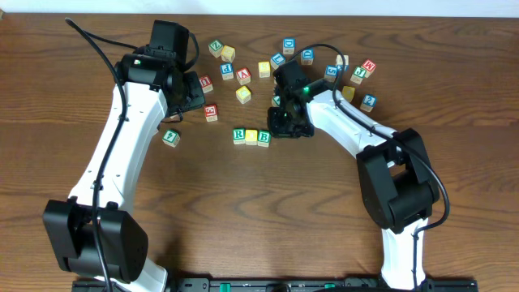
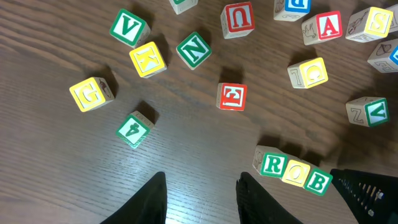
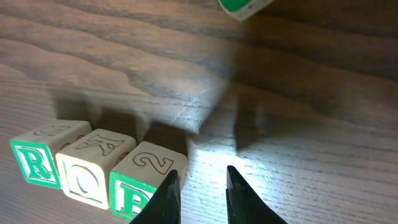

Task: Spell out ROBOT

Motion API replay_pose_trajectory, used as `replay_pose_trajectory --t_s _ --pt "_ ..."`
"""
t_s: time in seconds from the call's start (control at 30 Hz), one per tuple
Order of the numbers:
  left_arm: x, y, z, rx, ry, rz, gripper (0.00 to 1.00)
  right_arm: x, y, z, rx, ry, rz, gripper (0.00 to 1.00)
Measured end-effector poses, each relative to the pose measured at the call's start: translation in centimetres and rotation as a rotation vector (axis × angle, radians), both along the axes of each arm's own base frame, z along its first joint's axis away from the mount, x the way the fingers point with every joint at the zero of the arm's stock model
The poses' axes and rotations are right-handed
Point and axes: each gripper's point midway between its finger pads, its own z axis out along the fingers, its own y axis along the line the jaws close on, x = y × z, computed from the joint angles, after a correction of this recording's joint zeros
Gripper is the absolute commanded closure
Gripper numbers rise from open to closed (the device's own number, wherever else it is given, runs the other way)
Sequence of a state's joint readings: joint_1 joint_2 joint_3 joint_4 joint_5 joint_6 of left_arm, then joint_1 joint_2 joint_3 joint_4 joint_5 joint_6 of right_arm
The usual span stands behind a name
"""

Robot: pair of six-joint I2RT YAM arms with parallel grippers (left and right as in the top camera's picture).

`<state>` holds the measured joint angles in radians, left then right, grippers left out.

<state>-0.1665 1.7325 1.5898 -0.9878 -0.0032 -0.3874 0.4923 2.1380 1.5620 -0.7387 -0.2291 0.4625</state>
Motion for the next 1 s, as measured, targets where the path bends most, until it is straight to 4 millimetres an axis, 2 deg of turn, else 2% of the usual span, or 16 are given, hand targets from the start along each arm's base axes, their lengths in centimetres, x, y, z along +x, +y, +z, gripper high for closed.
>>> replay_pose_trajectory --t_s 0.47,0.83,1.0 --pt "0.0 0.0 0.0 0.0 0.0 0.0 0.64 0.7 1.0 0.3 0.023 -0.043 0.013 0.79" --pt "0.0 0.0 0.0 0.0 0.0 0.0 0.64 0.9 1.1 0.4 0.026 -0.05 0.011 0.82" --pt "0.0 0.0 0.0 0.0 0.0 0.0 0.64 0.0 0.5 0.1 0.004 -0.009 0.01 0.81"
